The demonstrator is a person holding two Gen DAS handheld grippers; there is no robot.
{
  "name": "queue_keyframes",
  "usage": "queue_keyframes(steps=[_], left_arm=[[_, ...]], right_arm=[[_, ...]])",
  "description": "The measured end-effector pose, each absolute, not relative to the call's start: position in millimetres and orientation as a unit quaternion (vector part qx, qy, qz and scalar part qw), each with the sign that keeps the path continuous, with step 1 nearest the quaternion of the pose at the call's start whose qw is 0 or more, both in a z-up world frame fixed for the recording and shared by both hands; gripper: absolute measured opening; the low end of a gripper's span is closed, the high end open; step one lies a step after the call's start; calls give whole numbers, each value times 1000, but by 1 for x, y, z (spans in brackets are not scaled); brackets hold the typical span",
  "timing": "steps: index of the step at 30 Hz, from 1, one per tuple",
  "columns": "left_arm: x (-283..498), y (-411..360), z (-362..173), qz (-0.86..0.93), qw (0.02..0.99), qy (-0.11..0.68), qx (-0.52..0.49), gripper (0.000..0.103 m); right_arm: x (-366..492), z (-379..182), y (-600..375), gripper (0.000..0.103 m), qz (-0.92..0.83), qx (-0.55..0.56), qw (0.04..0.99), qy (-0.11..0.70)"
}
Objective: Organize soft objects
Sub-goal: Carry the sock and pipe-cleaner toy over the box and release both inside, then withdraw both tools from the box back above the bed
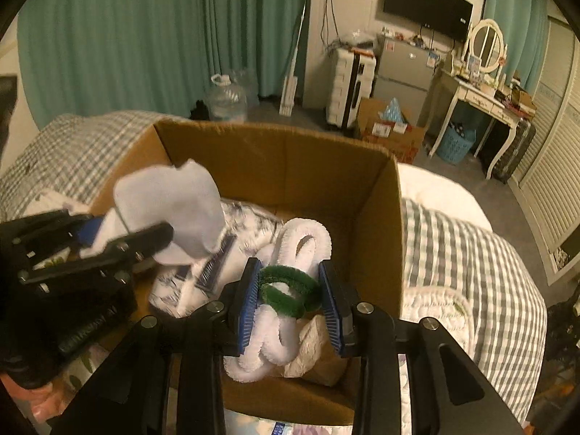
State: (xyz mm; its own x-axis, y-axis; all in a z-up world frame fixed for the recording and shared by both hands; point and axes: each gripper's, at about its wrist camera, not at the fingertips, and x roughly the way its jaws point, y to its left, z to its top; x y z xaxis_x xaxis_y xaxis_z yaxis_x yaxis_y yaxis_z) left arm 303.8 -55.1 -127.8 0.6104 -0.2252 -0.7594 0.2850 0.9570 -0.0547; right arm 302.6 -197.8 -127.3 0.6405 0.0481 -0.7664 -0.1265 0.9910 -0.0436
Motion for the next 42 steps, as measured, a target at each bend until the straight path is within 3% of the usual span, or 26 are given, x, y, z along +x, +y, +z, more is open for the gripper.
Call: queue_keyframes(steps=[3, 6, 7, 9, 12, 14, 18, 24, 25, 27, 38, 42], left_arm=[[302, -57, -127, -138, 897, 418, 42, 37], [303, -54, -123, -135, 896, 422, 29, 42], [304, -53, -121, -132, 896, 424, 24, 44], [304, -50, -114, -134, 896, 422, 11, 53], [294, -44, -93, -126, 909, 398, 5, 69], [288, -39, -79, -117, 918, 378, 8, 73], [267, -27, -45, -115, 932, 344, 7, 74], [224, -6, 5, -108, 949, 296, 6, 77], [215, -3, 14, -108, 952, 287, 5, 80], [198, 3, 29, -104, 958, 268, 5, 97], [91, 45, 101, -97, 981, 168, -2, 98], [59, 53, 111, -95, 985, 141, -7, 103]], right_arm=[[299, -133, -198, 33, 47, -46, 903, 426], [295, -130, -198, 39, 45, -44, 906, 418], [293, -127, -198, 46, 45, -44, 908, 415], [287, -118, -199, 55, 38, -46, 912, 405], [274, -102, -201, 56, 35, -38, 918, 393], [267, -89, -204, 56, 30, -36, 923, 381], [248, -54, -210, 56, 21, -28, 934, 355], [204, 5, -209, 75, 12, -24, 952, 305], [195, 15, -208, 79, 11, -23, 954, 297], [175, 35, -205, 80, 12, -23, 960, 280], [65, 112, -181, 103, 0, -42, 977, 207], [24, 129, -180, 103, -1, -41, 981, 188]])
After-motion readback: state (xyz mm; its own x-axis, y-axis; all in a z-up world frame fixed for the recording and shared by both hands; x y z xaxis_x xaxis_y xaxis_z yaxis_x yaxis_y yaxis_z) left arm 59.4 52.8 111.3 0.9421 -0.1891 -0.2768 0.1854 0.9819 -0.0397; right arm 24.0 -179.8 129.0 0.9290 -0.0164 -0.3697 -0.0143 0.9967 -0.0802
